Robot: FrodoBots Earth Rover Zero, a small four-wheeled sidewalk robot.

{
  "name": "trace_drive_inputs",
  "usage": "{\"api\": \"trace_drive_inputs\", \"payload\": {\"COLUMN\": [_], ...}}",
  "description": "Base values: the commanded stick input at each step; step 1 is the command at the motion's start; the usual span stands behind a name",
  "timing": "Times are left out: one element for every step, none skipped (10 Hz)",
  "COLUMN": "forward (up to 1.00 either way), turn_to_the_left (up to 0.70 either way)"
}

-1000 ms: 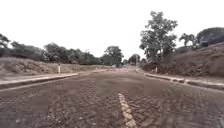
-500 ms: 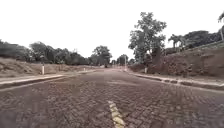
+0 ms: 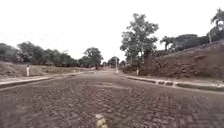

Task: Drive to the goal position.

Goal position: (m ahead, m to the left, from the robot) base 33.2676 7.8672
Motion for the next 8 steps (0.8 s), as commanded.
{"api": "trace_drive_inputs", "payload": {"forward": [1.0, 1.0, 1.0, 1.0, 1.0, 1.0, 1.0, 1.0], "turn_to_the_left": [0.0, 0.0, 0.0, 0.0, 0.0, 0.0, 0.0, 0.0]}}
